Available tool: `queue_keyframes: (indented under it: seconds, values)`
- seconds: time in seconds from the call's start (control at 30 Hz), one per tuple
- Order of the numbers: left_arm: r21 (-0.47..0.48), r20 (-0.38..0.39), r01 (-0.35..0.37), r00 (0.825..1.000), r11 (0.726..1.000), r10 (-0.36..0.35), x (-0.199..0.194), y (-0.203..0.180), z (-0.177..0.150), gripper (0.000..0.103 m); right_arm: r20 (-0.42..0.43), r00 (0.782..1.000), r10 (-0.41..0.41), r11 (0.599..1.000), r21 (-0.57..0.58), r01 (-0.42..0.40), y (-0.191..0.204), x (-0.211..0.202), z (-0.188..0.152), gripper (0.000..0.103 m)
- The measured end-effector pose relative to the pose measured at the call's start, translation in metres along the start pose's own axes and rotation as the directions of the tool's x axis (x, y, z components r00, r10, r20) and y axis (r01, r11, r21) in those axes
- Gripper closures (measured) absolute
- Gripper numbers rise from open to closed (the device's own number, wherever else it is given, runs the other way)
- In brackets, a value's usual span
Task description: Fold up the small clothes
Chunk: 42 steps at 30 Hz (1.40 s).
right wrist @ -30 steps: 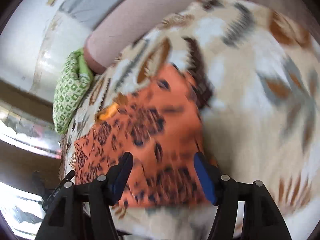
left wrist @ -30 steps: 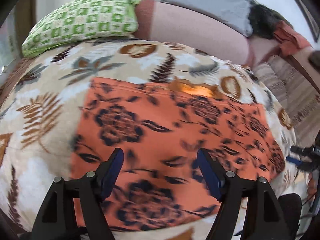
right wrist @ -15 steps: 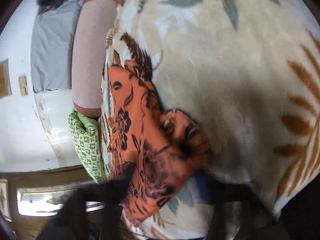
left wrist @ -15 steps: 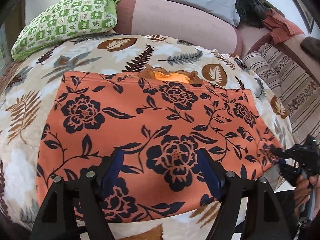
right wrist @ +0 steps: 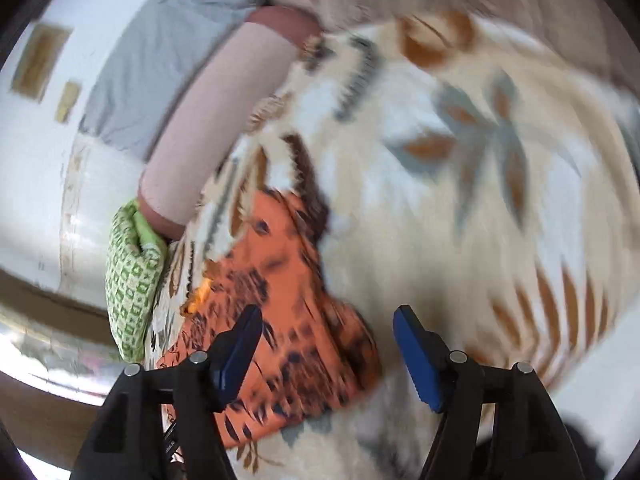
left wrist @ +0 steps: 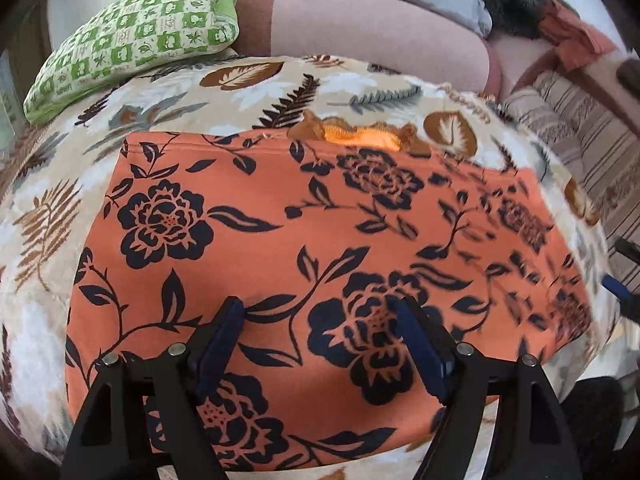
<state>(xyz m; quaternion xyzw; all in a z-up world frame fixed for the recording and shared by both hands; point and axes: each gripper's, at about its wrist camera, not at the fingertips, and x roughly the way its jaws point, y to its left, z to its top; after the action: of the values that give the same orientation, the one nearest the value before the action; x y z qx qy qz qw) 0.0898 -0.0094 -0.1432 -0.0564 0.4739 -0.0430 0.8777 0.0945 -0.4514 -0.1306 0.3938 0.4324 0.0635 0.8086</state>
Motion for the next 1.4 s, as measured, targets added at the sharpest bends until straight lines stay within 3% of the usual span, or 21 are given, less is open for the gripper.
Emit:
queue_keyframes:
  seconds: [0.07, 0.17, 0.23, 0.3, 0.37, 0.4, 0.43, 0.53, 0.57, 0.6, 0.67, 0.73, 0.8, 0.9, 1.0, 1.07, 1.1, 1.17, 1.2, 1.27, 1.4]
  values:
    - [0.011, 0.003, -0.001, 1.000, 1.000, 0.001, 0.001, -0.001, -0.001, 0.023, -0.076, 0.995, 0.060, 0.997, -0.041, -0.064, 0.015, 0.028, 0.028, 0.031]
    - [0.044, -0.001, -0.025, 1.000, 0.999, 0.026, 0.008, -0.001, -0.006, 0.023, -0.137, 0.990, 0.028, 0.991, -0.130, -0.046, 0.030, 0.072, 0.055, 0.031]
    - [0.058, 0.013, -0.021, 1.000, 0.998, 0.020, 0.009, -0.001, -0.007, 0.021, -0.236, 0.971, 0.030, 0.988, -0.142, -0.065, 0.031, 0.109, 0.070, 0.031]
    - [0.071, 0.015, -0.017, 1.000, 0.997, 0.016, 0.010, -0.001, -0.007, 0.020, -0.234, 0.972, -0.007, 0.986, -0.166, -0.033, 0.030, 0.133, 0.079, 0.031]
    - [0.079, 0.016, -0.008, 1.000, 0.997, 0.007, 0.012, 0.000, -0.007, 0.019, -0.254, 0.967, 0.010, 0.987, -0.152, -0.051, 0.025, 0.144, 0.083, 0.032]
    - [0.082, 0.018, -0.006, 1.000, 0.997, 0.004, 0.013, 0.001, -0.007, 0.019, -0.254, 0.967, 0.038, 0.986, -0.149, -0.078, 0.027, 0.147, 0.084, 0.054]
    - [0.086, 0.023, -0.002, 1.000, 0.996, 0.000, 0.013, 0.002, -0.007, 0.019, -0.262, 0.964, 0.037, 0.982, -0.167, -0.084, 0.033, 0.146, 0.084, 0.091]
    - [0.091, 0.034, 0.004, 0.999, 0.996, -0.007, 0.015, 0.003, -0.008, 0.018, -0.190, 0.982, 0.006, 0.977, -0.208, -0.046, 0.038, 0.138, 0.082, 0.091]
    - [0.089, 0.036, 0.005, 0.999, 0.996, -0.008, 0.016, 0.003, -0.008, 0.017, -0.204, 0.979, -0.029, 0.983, -0.181, -0.008, 0.029, 0.149, 0.081, 0.091]
    - [0.088, 0.037, 0.001, 0.999, 0.996, -0.004, 0.017, 0.002, -0.008, 0.017, -0.225, 0.973, -0.054, 0.990, -0.138, 0.023, 0.015, 0.162, 0.079, 0.088]
    - [0.087, 0.030, -0.007, 1.000, 0.996, 0.005, 0.016, 0.001, -0.006, 0.017, -0.190, 0.982, -0.006, 0.994, -0.106, -0.014, 0.017, 0.154, 0.080, 0.082]
    - [0.064, 0.021, 0.004, 1.000, 0.998, -0.005, 0.014, 0.004, -0.005, 0.017, -0.134, 0.989, -0.056, 0.987, -0.160, 0.034, 0.029, 0.133, 0.079, 0.067]
    - [0.049, 0.019, 0.008, 1.000, 0.999, -0.009, 0.011, 0.006, -0.004, 0.017, -0.071, 0.992, -0.107, 0.970, -0.226, 0.088, 0.047, 0.113, 0.075, 0.066]
    - [0.013, 0.024, 0.023, 0.999, 1.000, -0.023, 0.000, 0.011, -0.005, 0.017, -0.050, 0.998, -0.048, 0.951, -0.308, 0.030, 0.072, 0.071, 0.056, 0.065]
    - [-0.020, 0.053, 0.041, 0.998, 0.999, -0.040, -0.019, 0.017, -0.009, 0.017, -0.112, 0.992, 0.052, 0.935, -0.343, -0.088, 0.090, 0.048, 0.022, 0.026]
    - [-0.043, 0.075, 0.048, 0.996, 0.998, -0.045, -0.032, 0.027, -0.014, 0.017, -0.176, 0.980, 0.096, 0.924, -0.350, -0.153, 0.091, 0.054, -0.003, 0.025]
    - [-0.064, 0.081, 0.053, 0.996, 0.996, -0.048, -0.039, 0.035, -0.020, 0.017, -0.213, 0.975, 0.065, 0.936, -0.326, -0.133, 0.080, 0.068, -0.011, 0.025]
    - [-0.105, 0.059, 0.045, 0.998, 0.993, -0.039, -0.041, 0.052, -0.029, 0.017, -0.261, 0.963, -0.070, 0.963, -0.268, -0.003, 0.048, 0.094, -0.016, 0.025]
    - [-0.130, 0.033, 0.025, 0.999, 0.991, -0.021, -0.040, 0.061, -0.034, 0.017, -0.280, 0.957, -0.073, 0.977, -0.215, 0.012, 0.034, 0.103, -0.016, 0.029]
    - [-0.200, -0.002, 0.005, 1.000, 0.980, -0.006, -0.043, 0.082, -0.045, 0.017, -0.237, 0.971, -0.033, 0.983, -0.185, -0.012, 0.041, 0.089, -0.012, 0.030]
    - [-0.242, 0.051, -0.003, 0.999, 0.970, 0.016, -0.065, 0.102, -0.057, 0.017, -0.171, 0.984, 0.050, 0.959, -0.266, -0.096, 0.074, 0.050, -0.012, 0.028]
